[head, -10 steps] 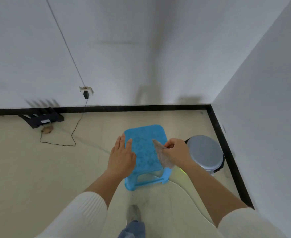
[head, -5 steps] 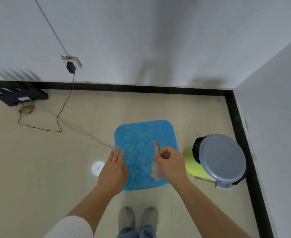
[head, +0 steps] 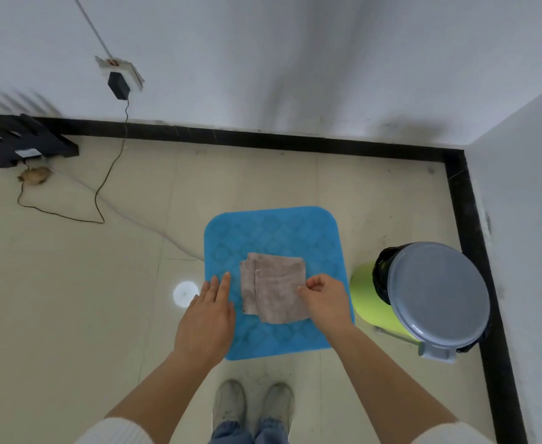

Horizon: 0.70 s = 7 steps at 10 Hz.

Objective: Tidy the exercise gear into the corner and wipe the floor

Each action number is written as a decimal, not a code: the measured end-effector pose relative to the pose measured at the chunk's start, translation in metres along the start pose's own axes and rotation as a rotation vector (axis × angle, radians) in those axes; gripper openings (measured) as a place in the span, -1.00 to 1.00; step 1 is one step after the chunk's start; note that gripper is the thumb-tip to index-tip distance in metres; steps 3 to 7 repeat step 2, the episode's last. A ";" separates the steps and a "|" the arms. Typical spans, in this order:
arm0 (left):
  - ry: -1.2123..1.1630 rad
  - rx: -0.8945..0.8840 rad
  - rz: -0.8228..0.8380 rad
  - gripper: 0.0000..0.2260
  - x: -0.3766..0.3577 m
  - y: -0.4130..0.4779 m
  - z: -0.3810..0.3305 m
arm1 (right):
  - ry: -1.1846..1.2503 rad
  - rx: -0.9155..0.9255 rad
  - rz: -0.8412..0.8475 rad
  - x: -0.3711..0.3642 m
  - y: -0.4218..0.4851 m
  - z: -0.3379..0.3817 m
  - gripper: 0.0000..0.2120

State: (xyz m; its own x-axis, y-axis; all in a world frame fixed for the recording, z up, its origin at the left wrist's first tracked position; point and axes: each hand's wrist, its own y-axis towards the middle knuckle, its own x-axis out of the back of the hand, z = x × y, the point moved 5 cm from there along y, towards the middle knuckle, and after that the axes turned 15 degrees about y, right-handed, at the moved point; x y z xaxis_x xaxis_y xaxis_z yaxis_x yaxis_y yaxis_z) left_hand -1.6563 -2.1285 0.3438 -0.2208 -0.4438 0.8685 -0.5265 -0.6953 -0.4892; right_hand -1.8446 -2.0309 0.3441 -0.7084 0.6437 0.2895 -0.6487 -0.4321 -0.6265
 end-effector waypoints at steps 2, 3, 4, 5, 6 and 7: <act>0.150 -0.077 0.177 -0.42 -0.006 0.007 -0.009 | 0.001 -0.074 0.046 0.017 0.006 -0.004 -0.93; 0.150 -0.077 0.177 -0.42 -0.006 0.007 -0.009 | 0.001 -0.074 0.046 0.017 0.006 -0.004 -0.93; 0.150 -0.077 0.177 -0.42 -0.006 0.007 -0.009 | 0.001 -0.074 0.046 0.017 0.006 -0.004 -0.93; 0.150 -0.077 0.177 -0.42 -0.006 0.007 -0.009 | 0.001 -0.074 0.046 0.017 0.006 -0.004 -0.93; 0.150 -0.077 0.177 -0.42 -0.006 0.007 -0.009 | 0.001 -0.074 0.046 0.017 0.006 -0.004 -0.93; 0.150 -0.077 0.177 -0.42 -0.006 0.007 -0.009 | 0.001 -0.074 0.046 0.017 0.006 -0.004 -0.93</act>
